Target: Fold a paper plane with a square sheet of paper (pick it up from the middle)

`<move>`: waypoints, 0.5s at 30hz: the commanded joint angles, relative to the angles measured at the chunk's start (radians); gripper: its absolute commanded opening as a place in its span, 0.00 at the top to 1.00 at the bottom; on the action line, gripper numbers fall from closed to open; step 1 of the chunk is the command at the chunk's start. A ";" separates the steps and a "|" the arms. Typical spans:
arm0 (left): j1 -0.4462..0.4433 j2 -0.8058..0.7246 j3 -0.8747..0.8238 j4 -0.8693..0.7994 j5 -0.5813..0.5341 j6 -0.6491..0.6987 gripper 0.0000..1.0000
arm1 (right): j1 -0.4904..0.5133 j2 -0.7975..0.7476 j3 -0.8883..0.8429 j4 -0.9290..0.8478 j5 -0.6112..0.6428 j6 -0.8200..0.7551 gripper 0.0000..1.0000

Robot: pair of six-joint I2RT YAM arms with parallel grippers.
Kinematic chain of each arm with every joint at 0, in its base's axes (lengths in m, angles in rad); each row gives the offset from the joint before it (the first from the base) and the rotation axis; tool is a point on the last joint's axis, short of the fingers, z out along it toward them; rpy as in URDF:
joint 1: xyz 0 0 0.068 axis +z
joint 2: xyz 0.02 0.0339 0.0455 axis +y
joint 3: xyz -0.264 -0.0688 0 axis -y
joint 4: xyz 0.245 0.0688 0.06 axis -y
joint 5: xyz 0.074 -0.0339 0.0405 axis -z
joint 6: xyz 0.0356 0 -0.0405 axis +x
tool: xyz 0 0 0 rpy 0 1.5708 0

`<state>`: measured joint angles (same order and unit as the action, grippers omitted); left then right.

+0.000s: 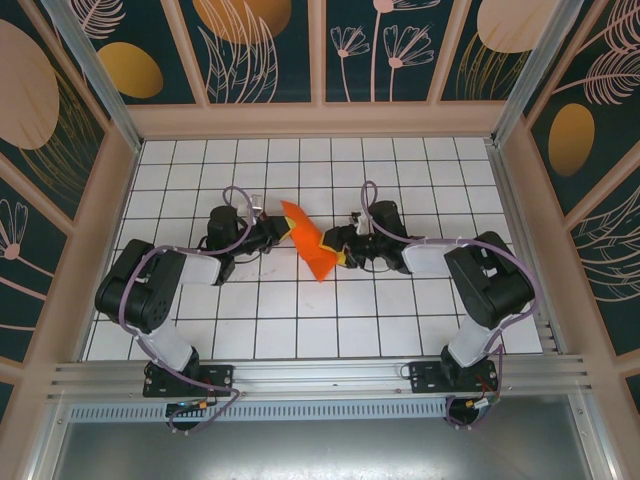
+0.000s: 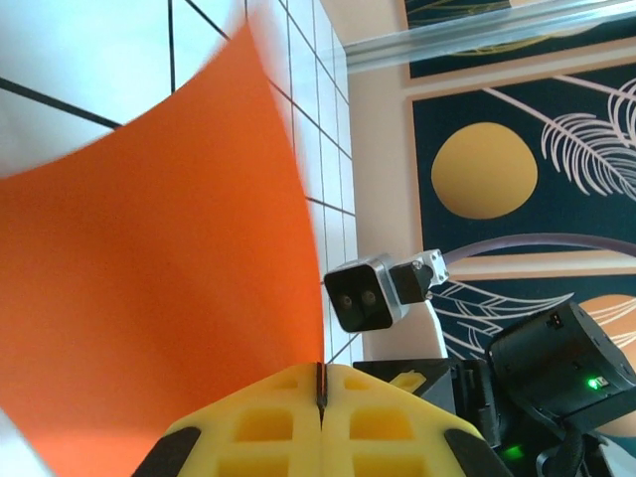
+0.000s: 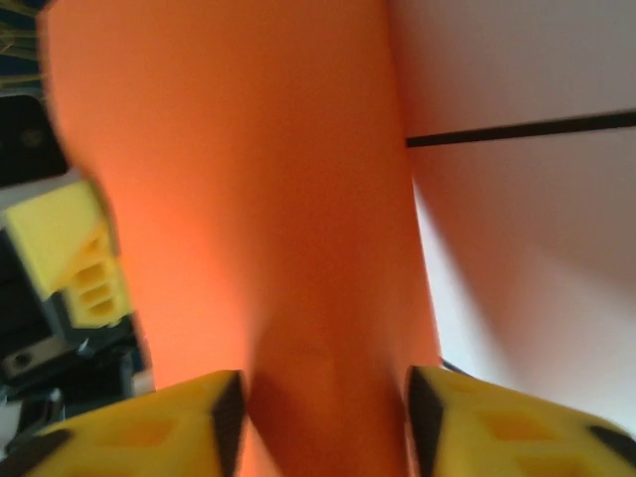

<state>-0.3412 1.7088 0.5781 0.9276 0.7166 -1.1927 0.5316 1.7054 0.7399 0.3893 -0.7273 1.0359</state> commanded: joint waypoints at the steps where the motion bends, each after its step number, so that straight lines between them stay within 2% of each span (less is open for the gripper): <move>1: -0.028 0.041 0.034 -0.059 -0.003 0.063 1.00 | 0.010 0.000 0.022 -0.160 0.114 -0.096 0.36; 5: -0.053 0.053 0.055 -0.069 -0.018 0.064 1.00 | 0.010 -0.073 0.038 -0.279 0.232 -0.162 0.22; 9: -0.086 0.068 0.077 -0.061 -0.029 0.056 1.00 | 0.004 -0.135 0.053 -0.395 0.341 -0.231 0.17; 12: -0.125 0.092 0.098 -0.032 -0.029 0.036 1.00 | -0.026 -0.172 0.041 -0.415 0.349 -0.265 0.16; 15: -0.159 0.114 0.112 0.008 -0.029 0.005 1.00 | -0.064 -0.208 0.009 -0.382 0.304 -0.279 0.16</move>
<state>-0.4717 1.7962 0.6636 0.8738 0.6937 -1.1656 0.4980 1.5402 0.7570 0.0360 -0.4362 0.8108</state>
